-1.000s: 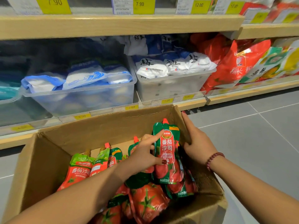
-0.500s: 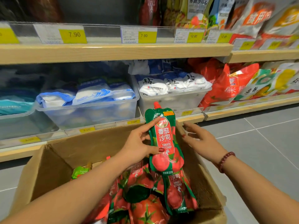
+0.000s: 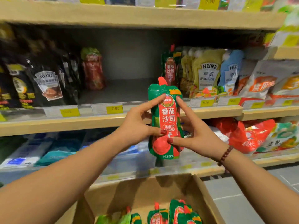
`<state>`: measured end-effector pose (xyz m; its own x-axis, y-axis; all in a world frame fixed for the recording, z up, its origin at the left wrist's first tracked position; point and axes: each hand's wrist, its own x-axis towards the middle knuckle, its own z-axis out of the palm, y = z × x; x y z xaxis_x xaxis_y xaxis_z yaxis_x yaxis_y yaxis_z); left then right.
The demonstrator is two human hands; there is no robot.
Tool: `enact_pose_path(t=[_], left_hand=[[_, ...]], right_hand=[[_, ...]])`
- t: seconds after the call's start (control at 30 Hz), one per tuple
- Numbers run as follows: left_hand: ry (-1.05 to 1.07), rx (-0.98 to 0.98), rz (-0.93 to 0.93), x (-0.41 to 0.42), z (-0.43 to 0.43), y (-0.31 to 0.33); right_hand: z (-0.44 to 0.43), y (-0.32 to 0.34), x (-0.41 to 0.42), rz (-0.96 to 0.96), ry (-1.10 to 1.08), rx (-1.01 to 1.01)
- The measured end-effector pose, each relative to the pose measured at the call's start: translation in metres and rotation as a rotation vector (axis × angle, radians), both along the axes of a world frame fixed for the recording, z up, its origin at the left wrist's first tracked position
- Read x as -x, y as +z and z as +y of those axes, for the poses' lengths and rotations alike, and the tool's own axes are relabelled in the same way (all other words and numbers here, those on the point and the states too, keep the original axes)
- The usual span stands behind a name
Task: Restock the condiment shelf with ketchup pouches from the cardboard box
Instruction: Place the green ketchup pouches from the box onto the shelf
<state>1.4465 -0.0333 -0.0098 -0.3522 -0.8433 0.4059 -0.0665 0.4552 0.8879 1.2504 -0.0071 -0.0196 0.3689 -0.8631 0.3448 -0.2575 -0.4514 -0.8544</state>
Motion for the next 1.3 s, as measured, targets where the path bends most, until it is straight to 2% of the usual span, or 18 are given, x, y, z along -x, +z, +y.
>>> enact_pose_path(t=[0.17,0.27,0.33,0.4,0.53,0.6,0.67,0.8,0.97,1.2,1.3], left_hand=[[0.020,0.143,-0.067,-0.004,-0.025,0.033],[0.017,0.078,0.029,-0.010,-0.038,0.043],[0.163,0.071,0.035,-0.015,-0.047,0.045],[0.367,0.116,-0.099,-0.022,-0.059,0.042],[0.482,0.133,-0.729,-0.024,-0.083,0.028],[0.514,0.124,-0.821,-0.018,-0.089,0.020],[0.583,0.184,-0.788,-0.012,-0.092,0.011],[0.693,0.425,-0.716,-0.010,-0.095,-0.009],[0.722,0.695,-0.659,-0.011,-0.096,-0.026],[0.718,0.717,-0.624,-0.010,-0.094,-0.028],[0.734,0.687,-0.619,-0.008,-0.093,-0.027]], right_hand=[[-0.029,0.023,-0.011,0.002,-0.041,0.118],[-0.046,0.028,-0.011,-0.011,-0.108,0.203],[-0.057,0.034,-0.007,-0.021,-0.174,0.254],[-0.069,0.045,-0.001,-0.041,-0.227,0.276],[-0.099,0.067,0.004,-0.047,-0.271,0.270],[-0.116,0.072,0.002,-0.001,-0.308,0.253],[-0.132,0.071,0.000,0.044,-0.369,0.261],[-0.164,0.060,0.000,0.153,-0.509,0.339],[-0.191,0.036,0.006,0.329,-0.556,0.173],[-0.193,0.038,0.028,0.671,-0.648,0.141],[-0.188,0.039,0.027,0.639,-0.665,0.117]])
